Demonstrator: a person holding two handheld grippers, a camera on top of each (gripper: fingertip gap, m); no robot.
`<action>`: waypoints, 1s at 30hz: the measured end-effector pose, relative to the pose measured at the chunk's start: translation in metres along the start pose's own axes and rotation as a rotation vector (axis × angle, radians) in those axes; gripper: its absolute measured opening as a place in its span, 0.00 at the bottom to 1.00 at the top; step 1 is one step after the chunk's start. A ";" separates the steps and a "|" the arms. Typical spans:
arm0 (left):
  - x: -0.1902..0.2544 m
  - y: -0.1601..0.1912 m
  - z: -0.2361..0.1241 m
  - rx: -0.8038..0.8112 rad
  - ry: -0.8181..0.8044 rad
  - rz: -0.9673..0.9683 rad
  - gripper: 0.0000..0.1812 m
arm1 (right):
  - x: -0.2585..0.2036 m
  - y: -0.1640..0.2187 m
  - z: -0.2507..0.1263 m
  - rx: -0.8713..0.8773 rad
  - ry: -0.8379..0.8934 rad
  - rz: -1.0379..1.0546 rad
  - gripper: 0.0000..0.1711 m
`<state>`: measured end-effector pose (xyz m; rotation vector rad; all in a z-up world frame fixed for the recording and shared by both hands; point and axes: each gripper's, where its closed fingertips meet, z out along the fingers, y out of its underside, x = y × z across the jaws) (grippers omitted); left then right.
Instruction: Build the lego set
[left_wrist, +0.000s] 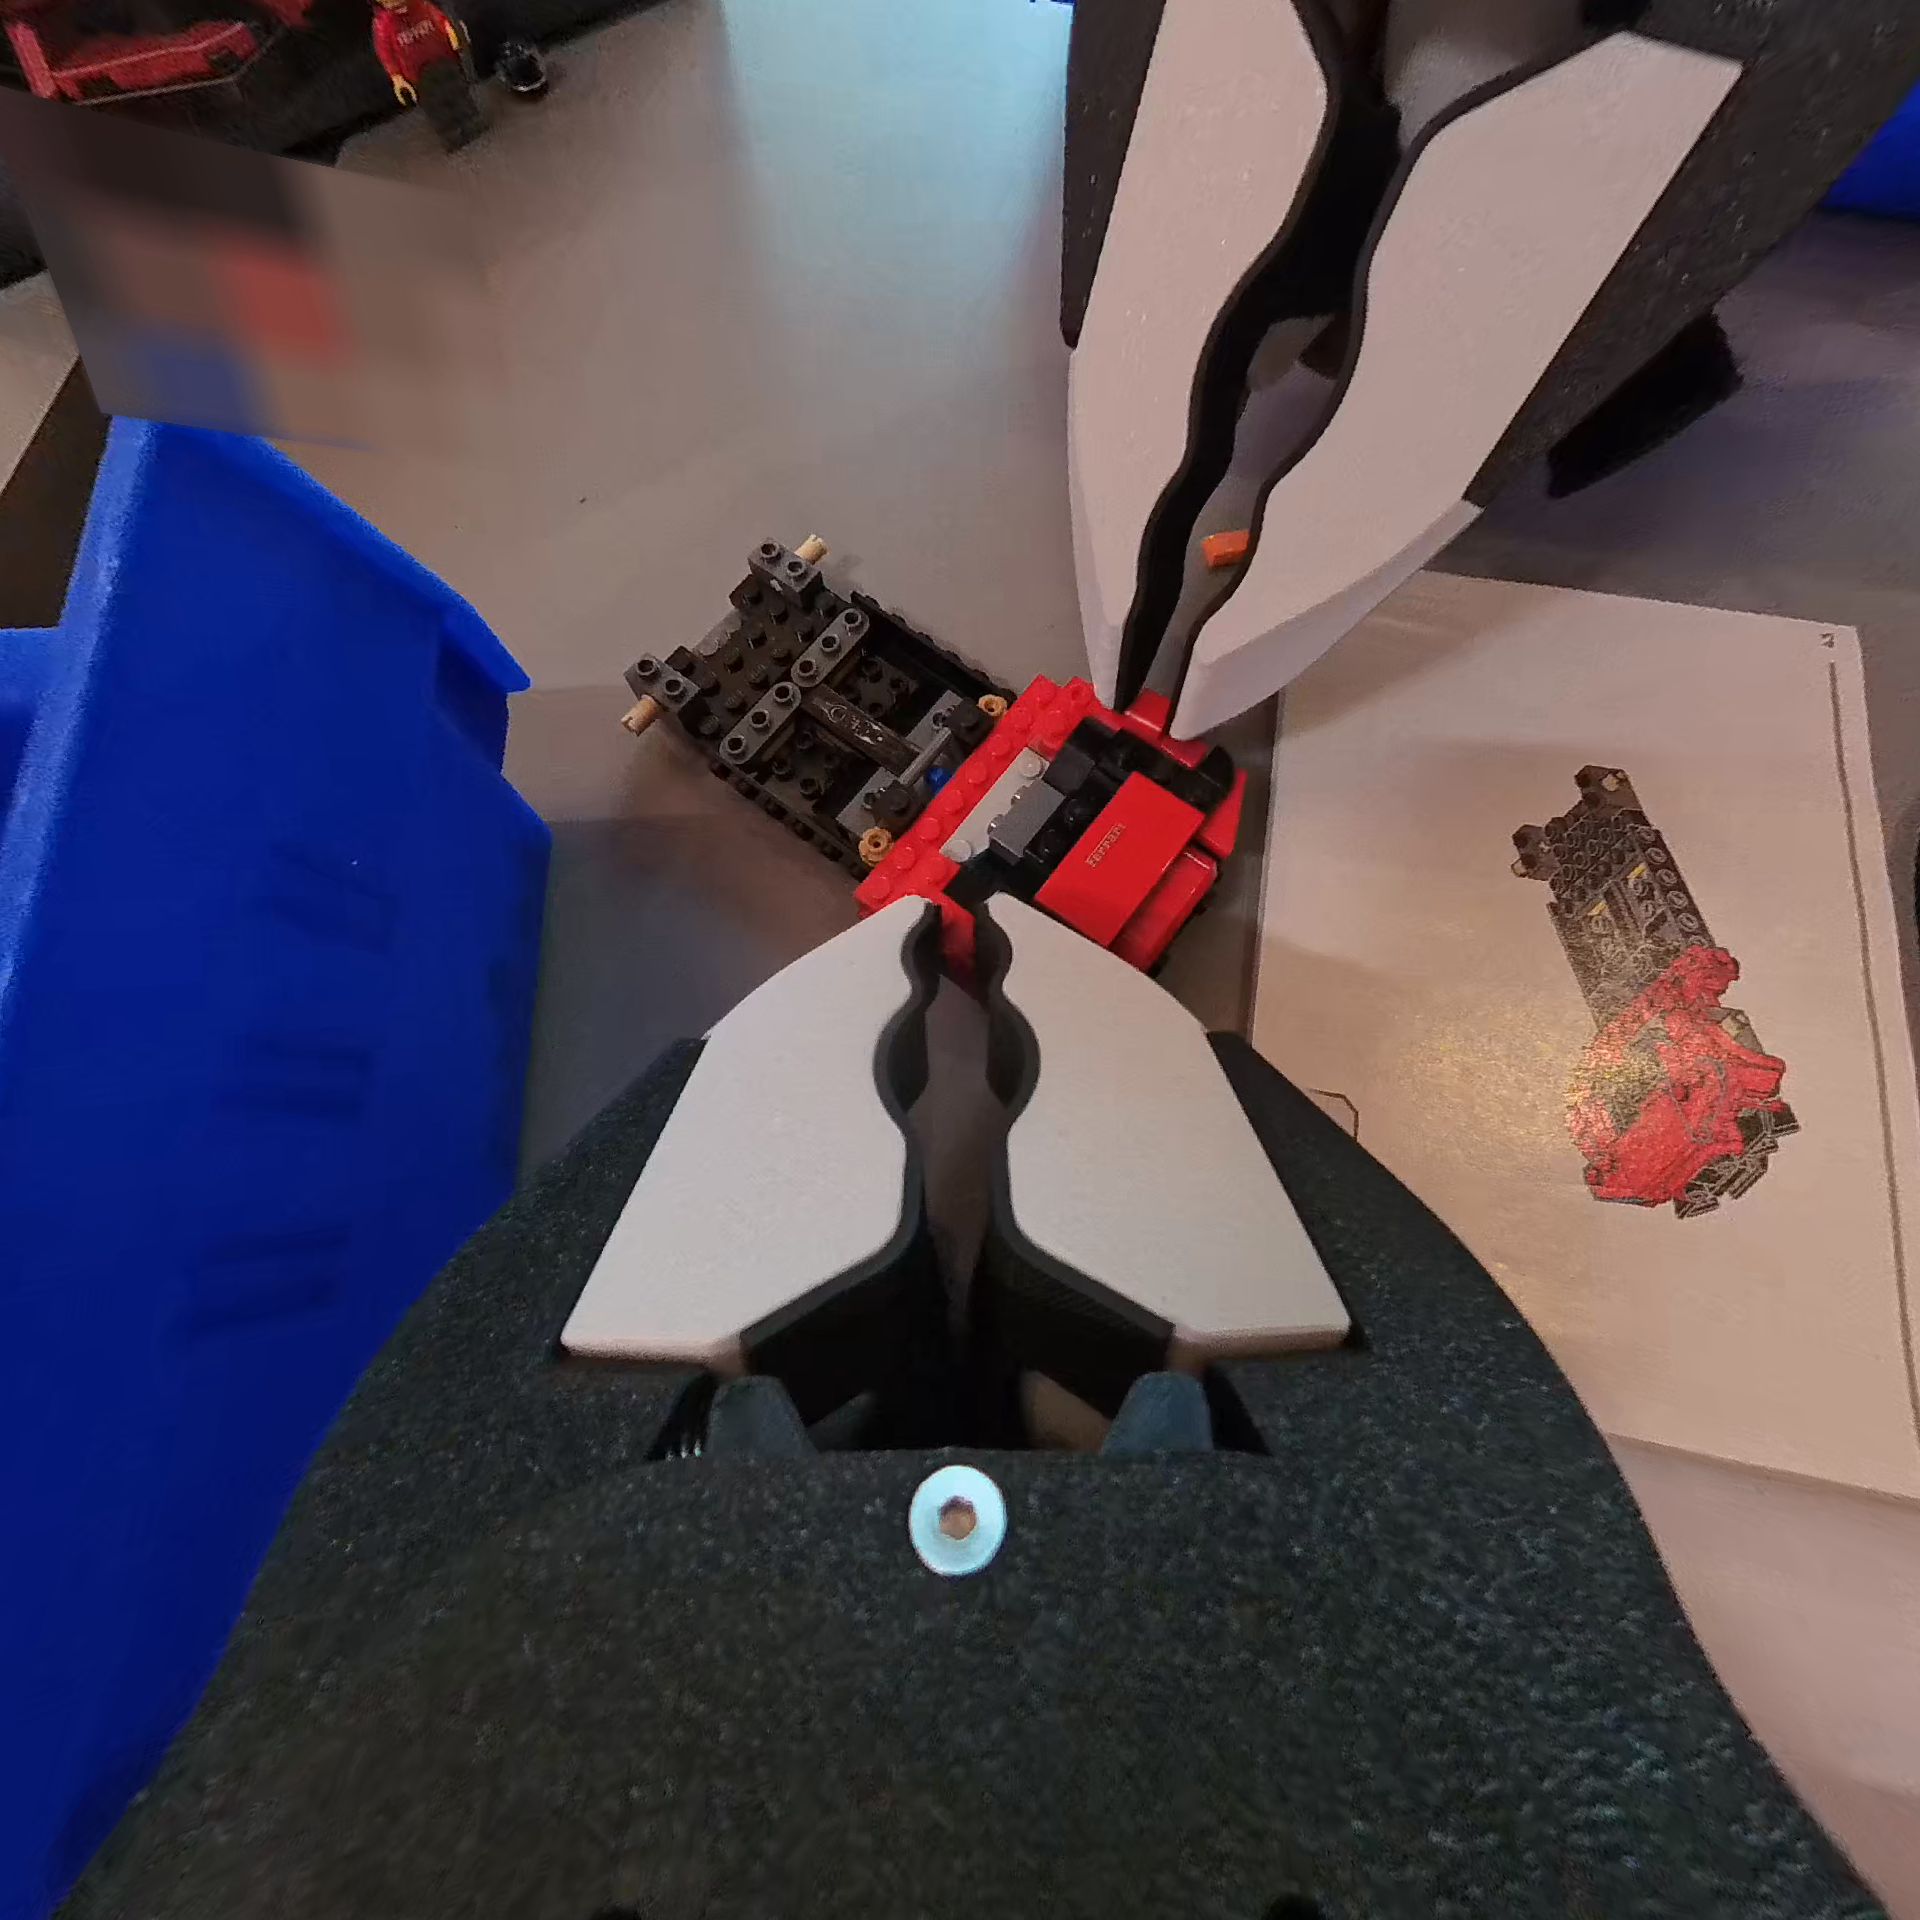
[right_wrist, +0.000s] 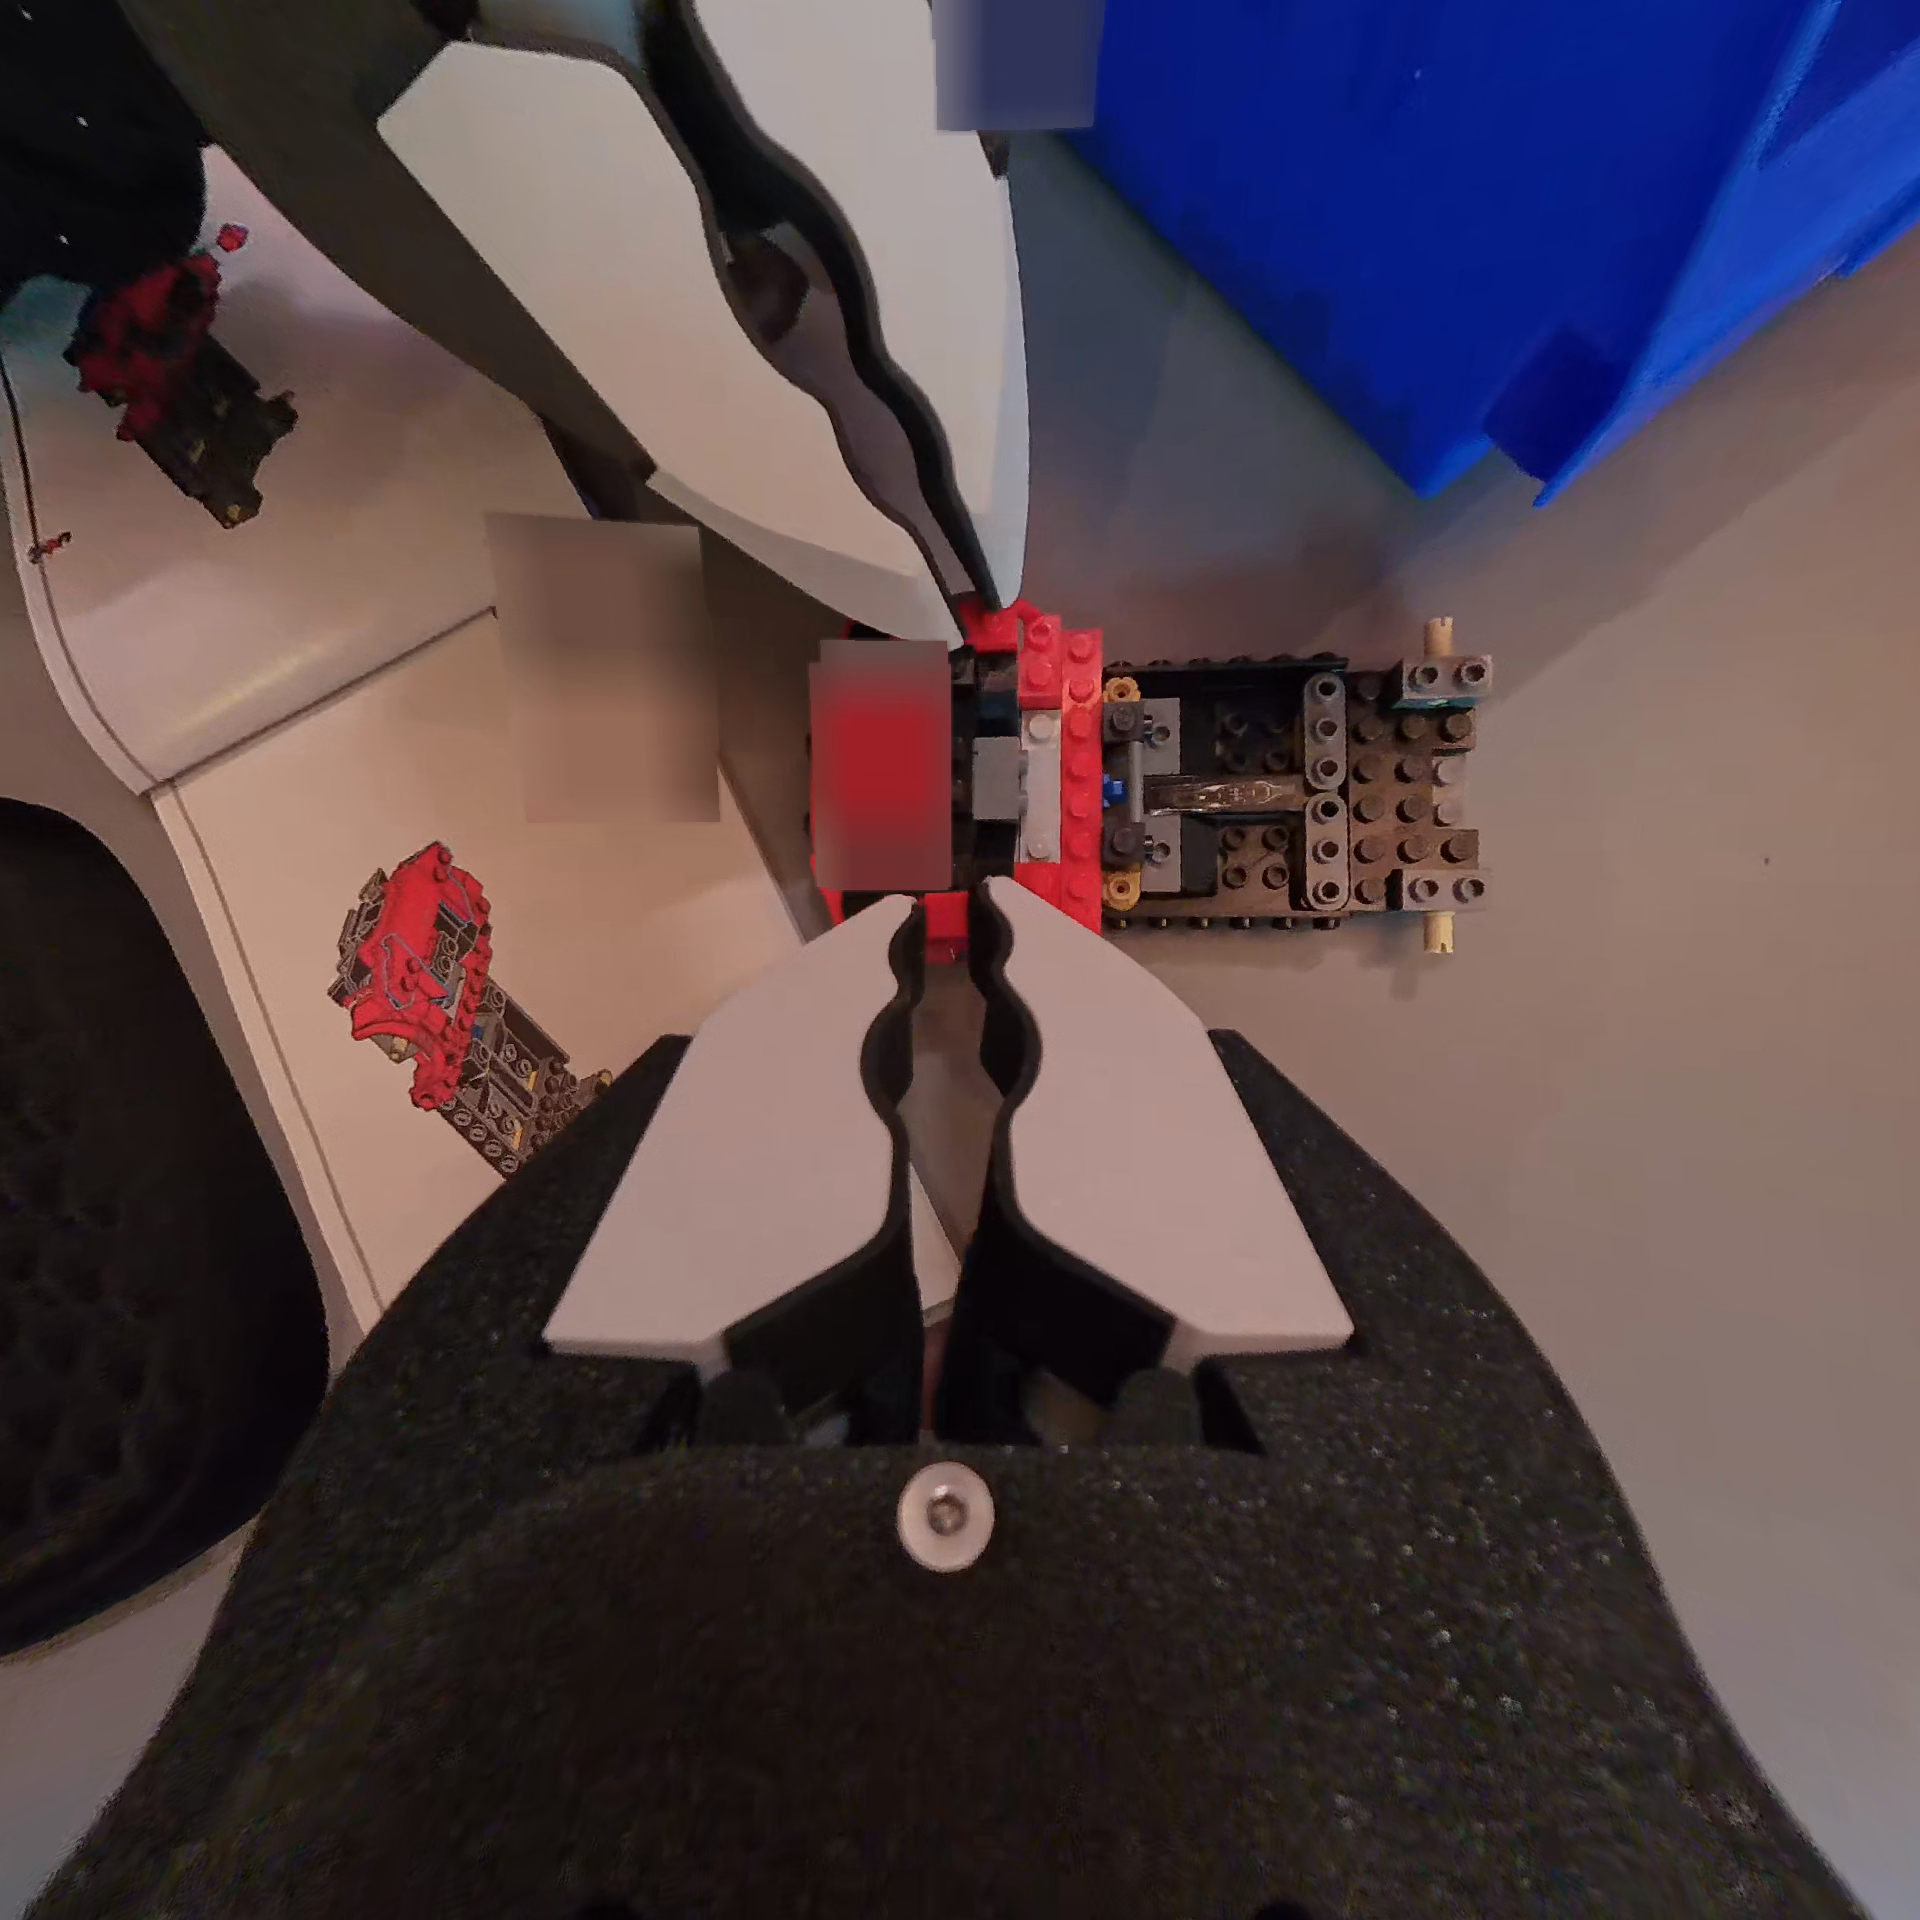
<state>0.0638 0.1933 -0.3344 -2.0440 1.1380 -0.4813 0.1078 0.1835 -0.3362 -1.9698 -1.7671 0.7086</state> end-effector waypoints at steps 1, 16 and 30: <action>0.000 0.000 0.000 0.001 0.001 0.000 0.03 | 0.000 0.000 0.000 -0.003 -0.006 0.005 0.04; 0.000 0.000 0.000 0.007 0.014 -0.004 0.03 | 0.000 0.001 0.000 -0.024 -0.030 0.022 0.06; 0.000 0.001 0.000 0.003 0.025 -0.001 0.03 | 0.003 -0.002 -0.006 0.002 -0.023 0.008 0.04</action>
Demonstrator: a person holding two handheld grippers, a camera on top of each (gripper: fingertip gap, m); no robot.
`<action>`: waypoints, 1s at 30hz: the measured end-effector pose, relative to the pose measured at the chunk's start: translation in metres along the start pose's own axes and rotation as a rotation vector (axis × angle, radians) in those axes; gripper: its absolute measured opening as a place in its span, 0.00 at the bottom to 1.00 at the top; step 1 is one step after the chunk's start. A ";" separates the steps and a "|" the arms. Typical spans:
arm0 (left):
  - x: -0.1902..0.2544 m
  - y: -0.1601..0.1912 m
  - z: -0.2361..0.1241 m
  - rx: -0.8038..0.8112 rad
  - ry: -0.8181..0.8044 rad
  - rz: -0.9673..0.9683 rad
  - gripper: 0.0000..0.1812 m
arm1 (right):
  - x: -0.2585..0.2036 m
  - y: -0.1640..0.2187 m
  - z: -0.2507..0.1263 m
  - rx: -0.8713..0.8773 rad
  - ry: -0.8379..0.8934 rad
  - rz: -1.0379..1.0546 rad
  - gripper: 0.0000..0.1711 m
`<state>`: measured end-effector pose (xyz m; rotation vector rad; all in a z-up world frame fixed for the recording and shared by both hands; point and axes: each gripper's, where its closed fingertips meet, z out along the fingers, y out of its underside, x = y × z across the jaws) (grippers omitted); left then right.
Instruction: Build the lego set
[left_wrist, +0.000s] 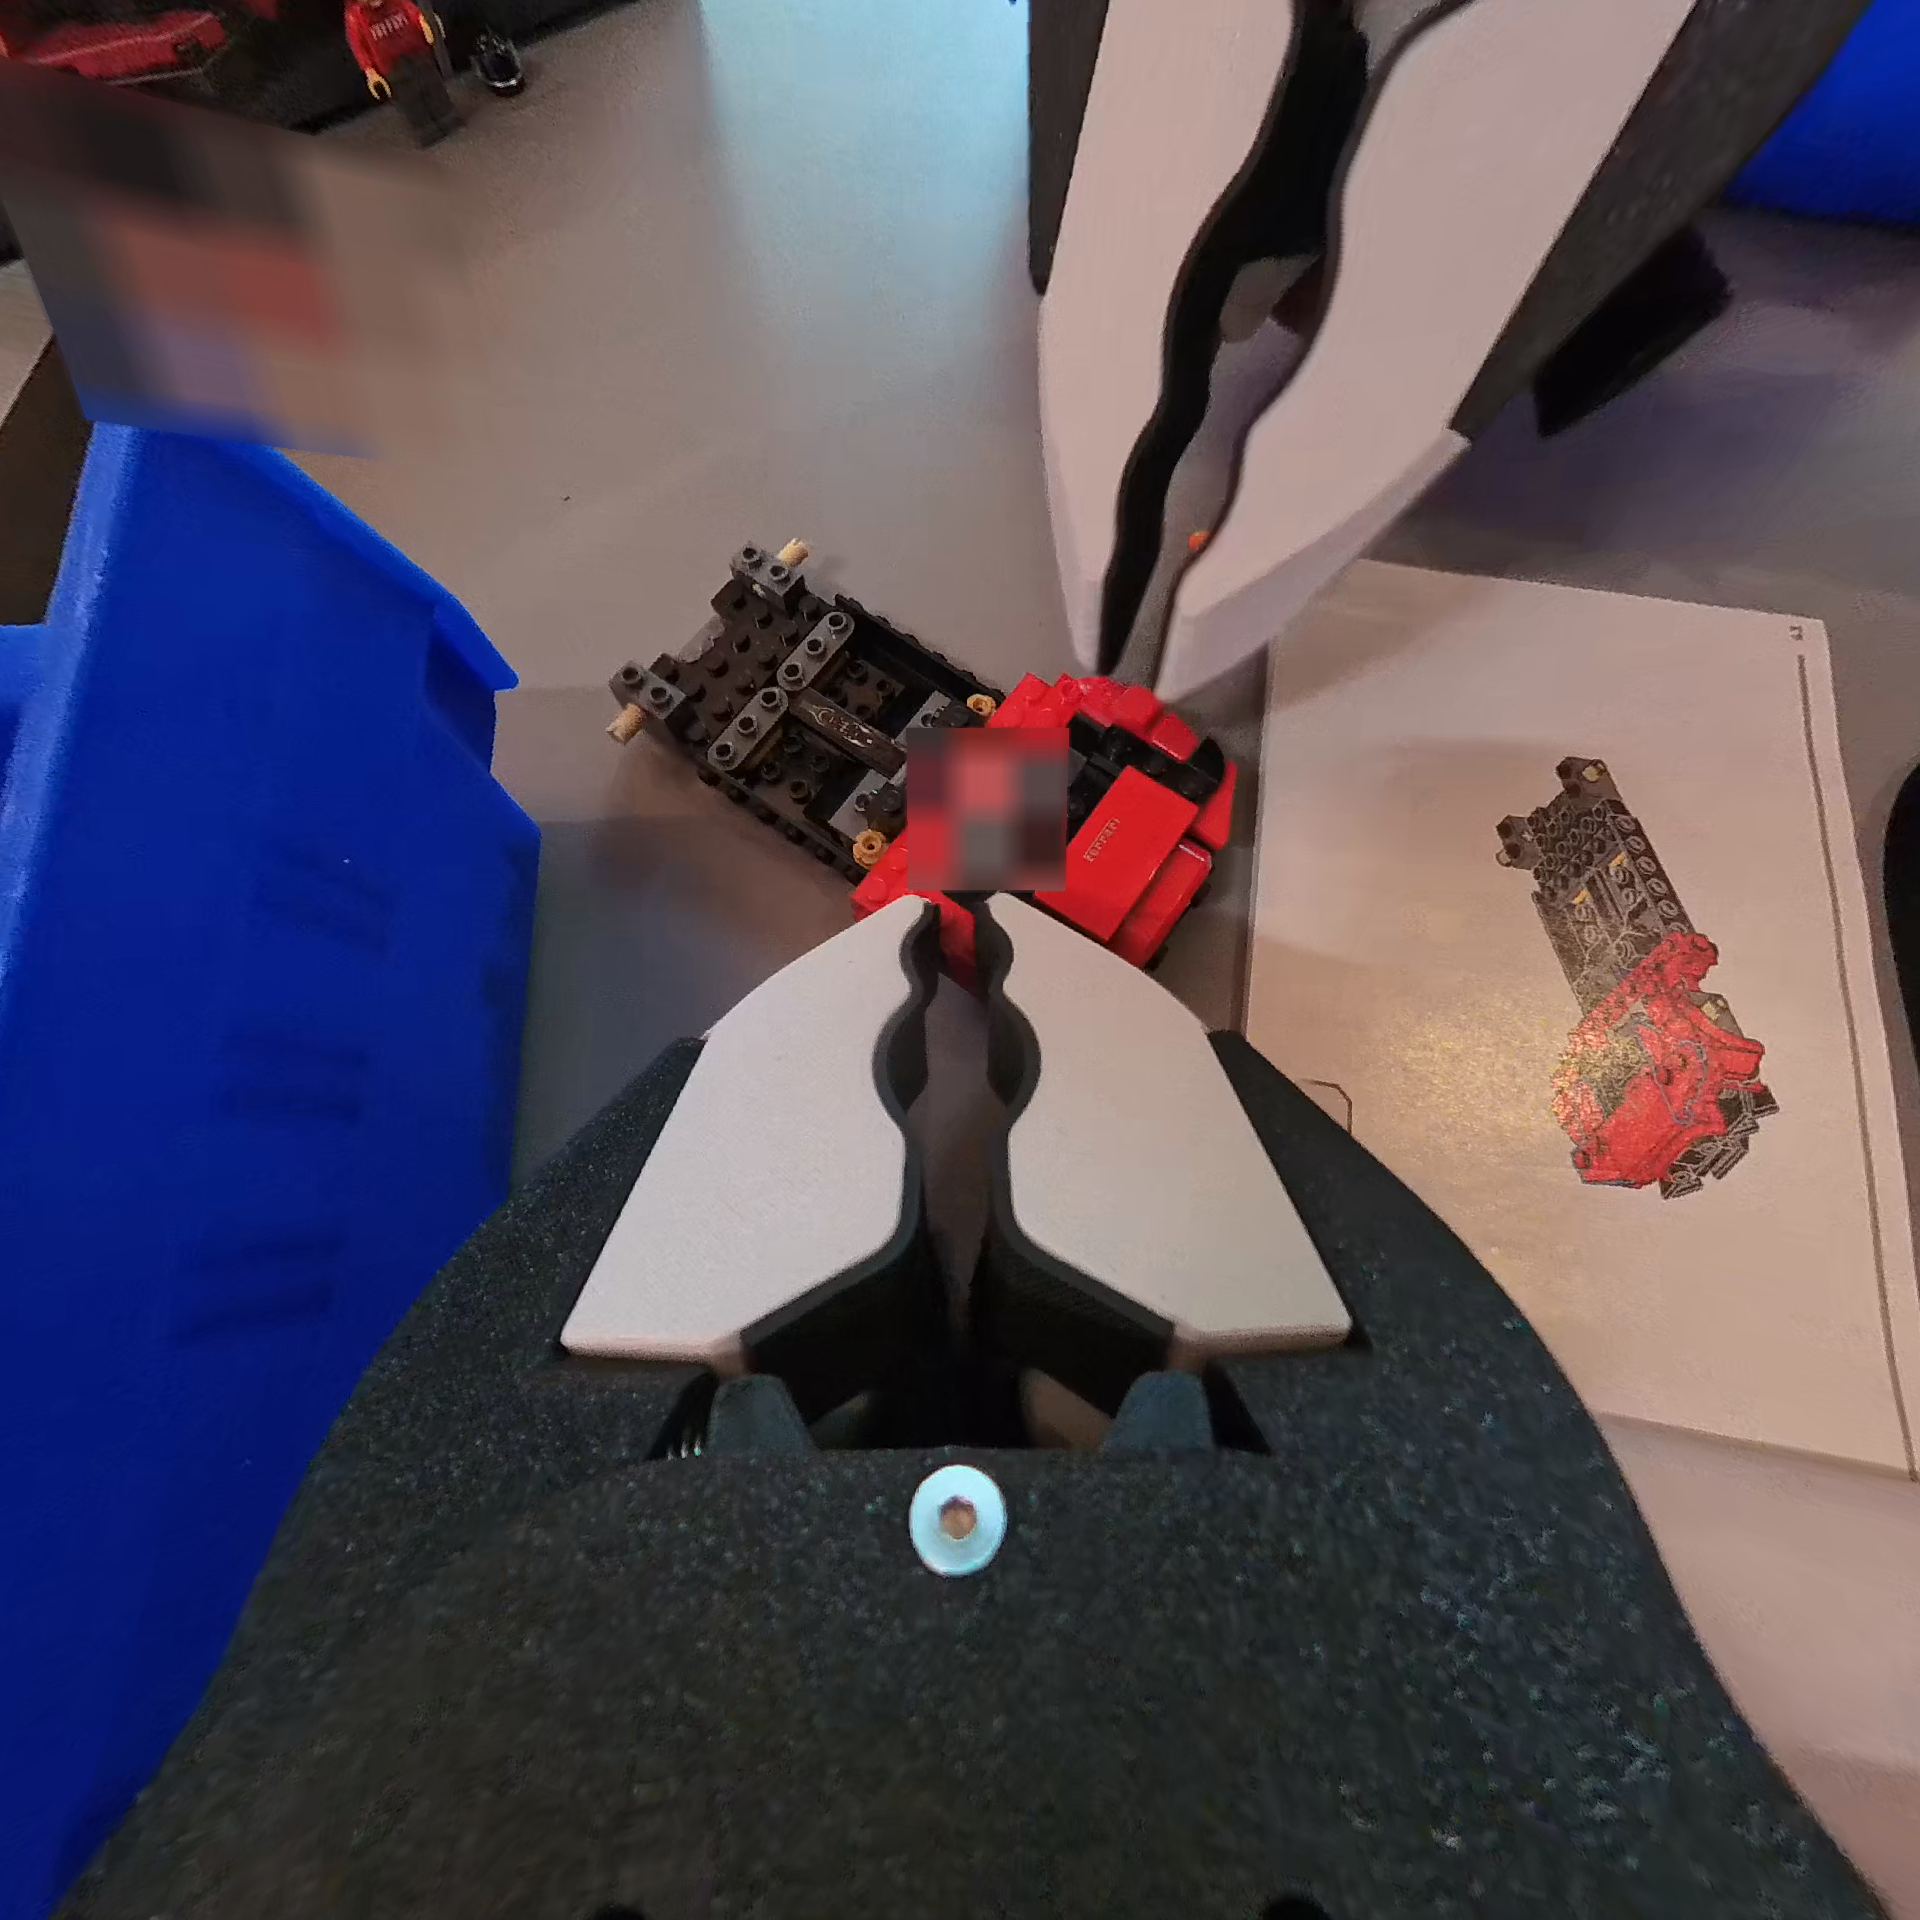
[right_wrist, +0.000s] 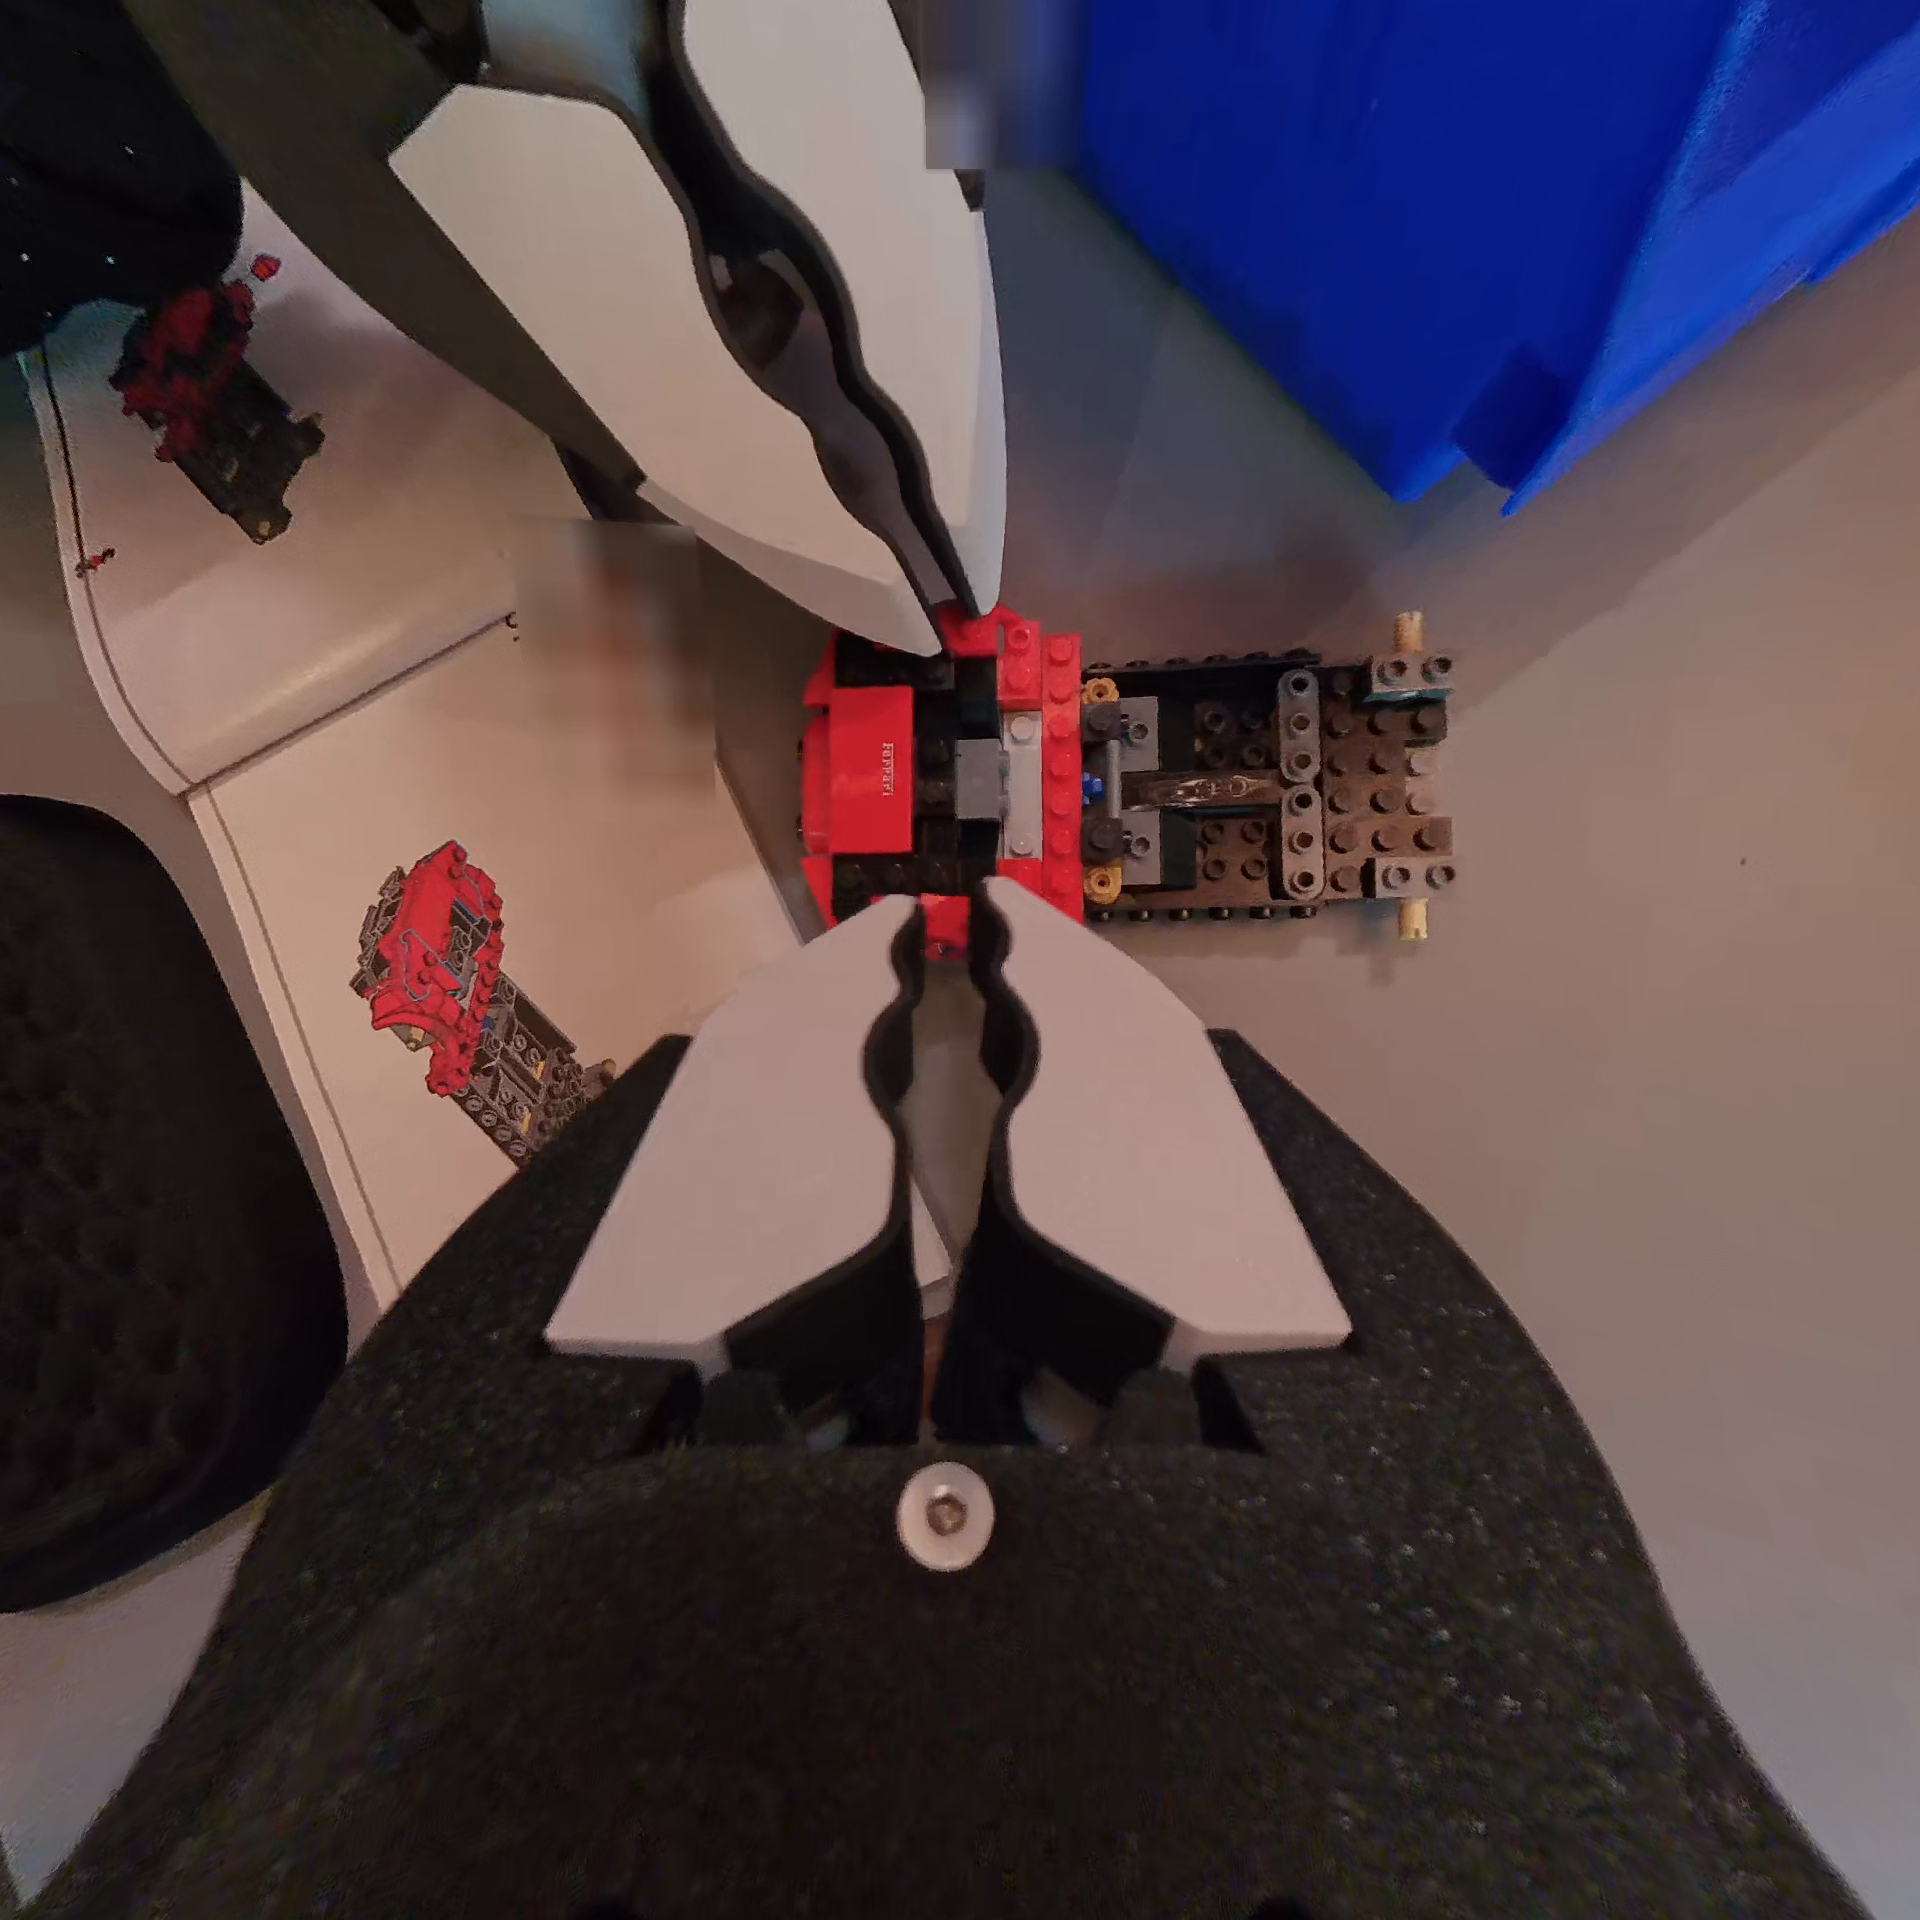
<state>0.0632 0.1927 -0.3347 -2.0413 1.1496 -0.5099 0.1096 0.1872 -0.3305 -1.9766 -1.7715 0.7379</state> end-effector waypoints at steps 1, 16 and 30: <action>0.000 0.000 0.000 -0.002 0.002 0.000 0.03 | 0.000 -0.001 -0.001 0.009 -0.004 -0.005 0.01; 0.000 0.000 0.000 0.005 0.003 -0.012 0.03 | -0.003 0.005 0.004 -0.058 -0.022 -0.037 0.00; -0.001 0.000 0.000 0.017 0.008 -0.042 0.03 | -0.003 0.005 0.004 -0.235 0.064 -0.062 0.00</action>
